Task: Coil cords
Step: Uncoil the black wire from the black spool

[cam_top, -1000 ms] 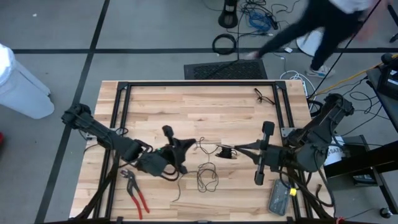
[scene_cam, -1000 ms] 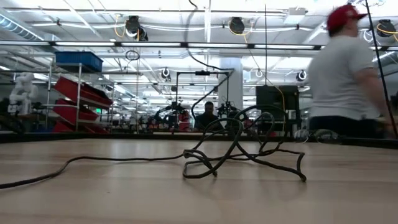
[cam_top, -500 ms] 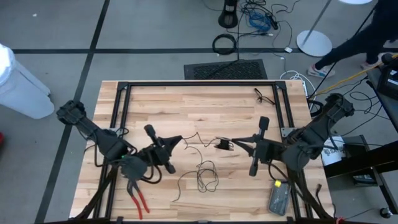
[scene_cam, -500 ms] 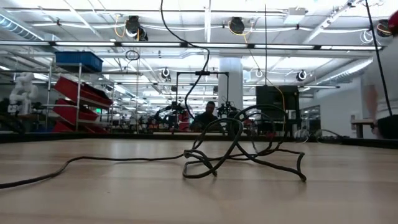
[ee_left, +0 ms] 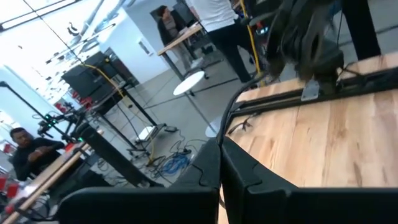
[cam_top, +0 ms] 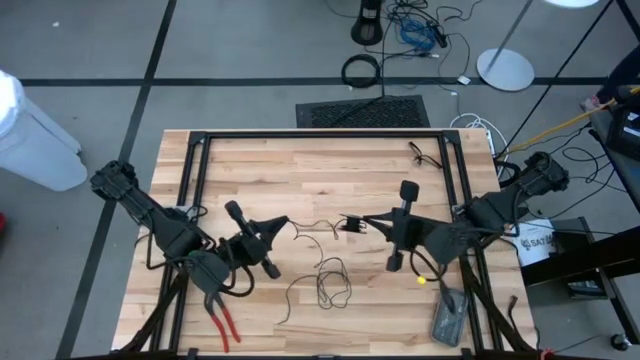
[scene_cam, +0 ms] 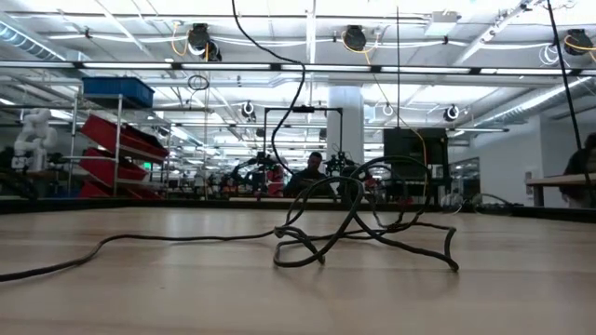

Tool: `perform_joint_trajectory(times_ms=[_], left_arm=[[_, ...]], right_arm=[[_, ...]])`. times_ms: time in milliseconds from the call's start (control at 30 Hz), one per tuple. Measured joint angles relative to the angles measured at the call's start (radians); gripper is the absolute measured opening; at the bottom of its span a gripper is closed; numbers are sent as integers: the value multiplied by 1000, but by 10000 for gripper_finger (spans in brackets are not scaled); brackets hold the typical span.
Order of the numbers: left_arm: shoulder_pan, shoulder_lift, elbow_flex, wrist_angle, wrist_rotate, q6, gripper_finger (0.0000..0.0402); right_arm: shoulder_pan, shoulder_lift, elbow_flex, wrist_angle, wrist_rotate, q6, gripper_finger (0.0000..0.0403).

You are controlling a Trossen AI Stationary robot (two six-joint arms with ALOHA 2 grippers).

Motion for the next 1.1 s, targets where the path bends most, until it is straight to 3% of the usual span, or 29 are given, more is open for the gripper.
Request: perform_joint_trajectory(times_ms=[533, 1100], left_arm=[[-111, 0, 0, 315, 40, 138, 2], [-115, 1, 0, 397, 488, 130, 2]], right_arm=[[-128, 68, 0, -78, 0, 32, 0], [-253, 132, 0, -82, -21, 88, 0]])
